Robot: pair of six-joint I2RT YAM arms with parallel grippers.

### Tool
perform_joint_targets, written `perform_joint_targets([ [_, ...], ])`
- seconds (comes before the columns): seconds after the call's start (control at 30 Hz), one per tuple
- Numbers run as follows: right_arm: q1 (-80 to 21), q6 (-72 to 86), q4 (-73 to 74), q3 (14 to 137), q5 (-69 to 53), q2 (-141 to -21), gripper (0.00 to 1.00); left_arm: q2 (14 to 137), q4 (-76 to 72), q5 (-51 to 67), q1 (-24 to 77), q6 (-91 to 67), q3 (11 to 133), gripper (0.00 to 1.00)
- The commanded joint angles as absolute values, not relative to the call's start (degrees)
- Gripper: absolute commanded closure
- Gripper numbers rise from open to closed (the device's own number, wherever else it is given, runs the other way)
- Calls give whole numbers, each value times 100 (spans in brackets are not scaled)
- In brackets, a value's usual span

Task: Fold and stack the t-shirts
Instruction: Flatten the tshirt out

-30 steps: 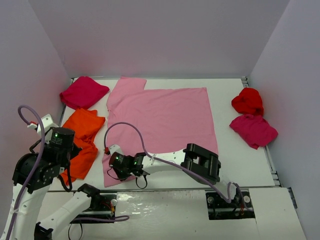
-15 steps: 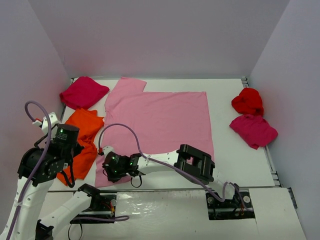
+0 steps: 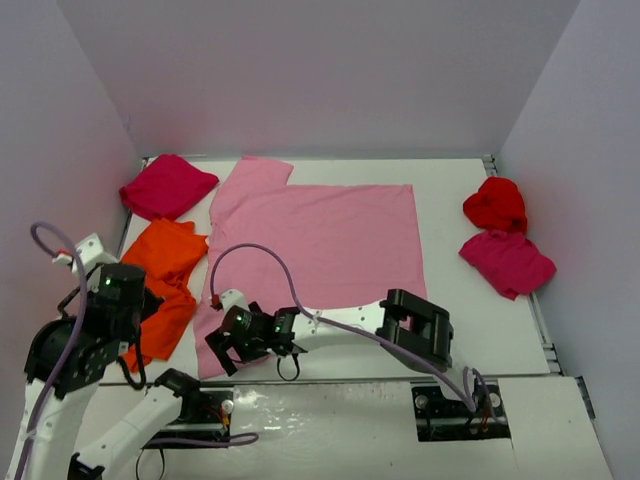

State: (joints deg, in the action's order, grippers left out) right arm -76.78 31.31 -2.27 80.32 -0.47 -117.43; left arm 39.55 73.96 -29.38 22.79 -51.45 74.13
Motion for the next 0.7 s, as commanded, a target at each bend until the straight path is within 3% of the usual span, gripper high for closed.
perform_joint_targets([
  [0.0, -7242, 3076, 643, 7706, 1729, -9783, 0, 3001, 6357, -2869, 2250, -5008, 7111, 100],
  [0.23, -5809, 2788, 1268, 7004, 1868, -7937, 0, 3356, 6330, -2967, 2250, -4730, 7128, 99],
  [0.47, -5167, 2658, 1601, 6606, 2107, -7620, 10, 5113, 6099, -2067, 2250, -4392, 7358, 100],
  [0.67, -4698, 2589, 1678, 6374, 2234, -7388, 5, 5773, 5524, -1605, 2241, -4155, 7112, 100],
])
